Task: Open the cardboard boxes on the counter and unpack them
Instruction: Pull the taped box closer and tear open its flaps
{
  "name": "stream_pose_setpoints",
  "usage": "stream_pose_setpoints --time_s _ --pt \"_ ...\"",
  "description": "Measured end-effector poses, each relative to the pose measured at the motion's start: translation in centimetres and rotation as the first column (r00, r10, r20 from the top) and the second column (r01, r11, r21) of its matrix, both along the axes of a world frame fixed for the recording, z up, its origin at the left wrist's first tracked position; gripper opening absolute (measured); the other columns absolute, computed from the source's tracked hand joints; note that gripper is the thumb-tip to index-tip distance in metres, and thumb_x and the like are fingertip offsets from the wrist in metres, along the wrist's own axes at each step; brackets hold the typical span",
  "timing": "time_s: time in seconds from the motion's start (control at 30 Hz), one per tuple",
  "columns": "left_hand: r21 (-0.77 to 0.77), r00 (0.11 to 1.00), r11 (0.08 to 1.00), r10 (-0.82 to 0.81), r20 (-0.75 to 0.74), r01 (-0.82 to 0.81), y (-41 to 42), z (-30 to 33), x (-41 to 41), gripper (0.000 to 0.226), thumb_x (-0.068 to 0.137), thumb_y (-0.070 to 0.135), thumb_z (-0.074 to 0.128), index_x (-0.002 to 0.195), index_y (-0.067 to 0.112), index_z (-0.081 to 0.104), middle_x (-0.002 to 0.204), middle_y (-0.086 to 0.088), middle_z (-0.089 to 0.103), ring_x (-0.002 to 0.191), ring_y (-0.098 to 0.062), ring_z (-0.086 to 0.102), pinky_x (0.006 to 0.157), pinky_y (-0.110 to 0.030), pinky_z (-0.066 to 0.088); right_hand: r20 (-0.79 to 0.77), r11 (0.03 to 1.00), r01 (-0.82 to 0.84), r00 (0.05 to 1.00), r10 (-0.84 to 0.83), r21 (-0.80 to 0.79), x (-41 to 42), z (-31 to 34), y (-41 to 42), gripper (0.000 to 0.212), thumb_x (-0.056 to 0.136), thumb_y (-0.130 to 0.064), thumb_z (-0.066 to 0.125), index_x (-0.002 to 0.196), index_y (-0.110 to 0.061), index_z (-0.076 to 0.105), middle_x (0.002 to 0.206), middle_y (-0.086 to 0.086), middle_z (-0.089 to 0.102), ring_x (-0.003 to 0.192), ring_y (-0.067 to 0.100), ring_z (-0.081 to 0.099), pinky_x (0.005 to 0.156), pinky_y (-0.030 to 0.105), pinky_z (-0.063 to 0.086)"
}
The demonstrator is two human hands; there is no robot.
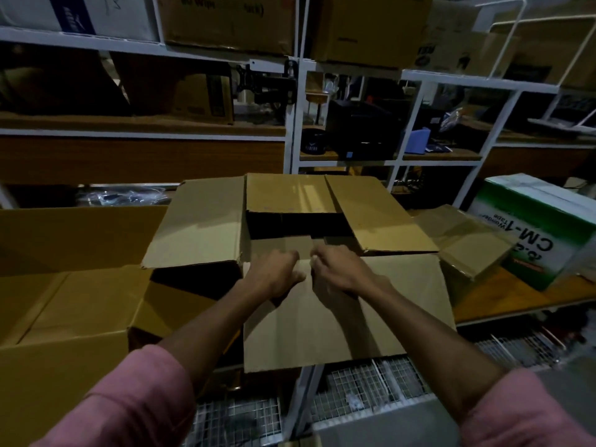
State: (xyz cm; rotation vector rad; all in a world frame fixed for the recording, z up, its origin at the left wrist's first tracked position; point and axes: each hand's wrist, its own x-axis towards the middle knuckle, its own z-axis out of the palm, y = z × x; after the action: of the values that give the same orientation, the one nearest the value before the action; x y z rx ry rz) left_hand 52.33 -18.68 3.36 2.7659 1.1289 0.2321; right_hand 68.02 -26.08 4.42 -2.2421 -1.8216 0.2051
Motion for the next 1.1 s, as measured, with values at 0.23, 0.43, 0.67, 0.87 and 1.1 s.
stream_pose_setpoints --time_s 0.23,0.43,0.67,0.87,1.1 --pt "0.121 1.0 0.993 -0.007 0.029 0.004 1.1 -1.7 0.7 0.024 0.099 0.044 0.055 0.107 0.021 0.055 0.105 -0.007 0.068 0.098 -0.031 0.064 0.078 -0.042 0.042 0.062 0.937 0.314 0.949 -0.308 -0.156 1.6 -1.2 2.4 0.082 0.098 -0.071 0.017 0.15 -0.013 0.044 0.167 0.023 0.009 0.153 0.044 0.011 0.118 0.064 0.006" --pt "0.164 0.998 0.986 0.009 0.069 -0.02 1.6 -2.4 1.5 0.04 0.105 0.048 0.027 0.097 0.025 0.058 0.094 -0.002 0.067 0.082 -0.025 0.062 0.087 -0.045 0.042 0.08 0.924 0.337 0.931 -0.355 0.18 7.3 -0.9 1.9 0.077 0.1 -0.063 0.032 0.161 -0.022 0.01 0.169 0.015 -0.005 0.153 0.043 0.007 0.119 0.068 0.007" --pt "0.357 0.995 0.933 0.008 0.095 -0.042 1.8 -2.5 3.5 0.044 0.106 0.042 0.027 0.089 0.022 0.061 0.084 -0.003 0.068 0.07 -0.028 0.062 0.066 -0.036 0.03 0.146 0.839 0.49 0.835 -0.53 0.238 14.9 -0.5 0.7 0.081 0.1 -0.064 0.031 0.162 -0.016 0.009 0.166 0.026 -0.009 0.153 0.04 -0.015 0.123 0.057 -0.005" --pt "0.327 0.993 0.945 -0.011 0.119 -0.029 1.8 -3.1 3.7 0.039 0.106 0.04 0.028 0.09 0.022 0.059 0.083 -0.002 0.066 0.064 -0.025 0.056 0.064 -0.035 0.03 0.079 0.797 0.597 0.794 -0.603 0.089 18.6 -1.6 -0.4 0.076 0.098 -0.066 0.033 0.153 -0.013 0.028 0.155 0.029 0.031 0.144 0.045 0.025 0.118 0.058 0.021" --pt "0.372 0.992 0.928 -0.013 0.123 -0.034 1.9 -3.3 3.8 0.04 0.105 0.04 0.032 0.084 0.021 0.06 0.076 -0.002 0.065 0.061 -0.025 0.058 0.061 -0.034 0.031 0.014 0.827 0.554 0.83 -0.557 0.092 18.2 -2.0 -1.3 0.063 0.101 -0.058 0.038 0.148 -0.016 0.038 0.153 0.024 0.035 0.142 0.043 0.033 0.115 0.055 0.027"
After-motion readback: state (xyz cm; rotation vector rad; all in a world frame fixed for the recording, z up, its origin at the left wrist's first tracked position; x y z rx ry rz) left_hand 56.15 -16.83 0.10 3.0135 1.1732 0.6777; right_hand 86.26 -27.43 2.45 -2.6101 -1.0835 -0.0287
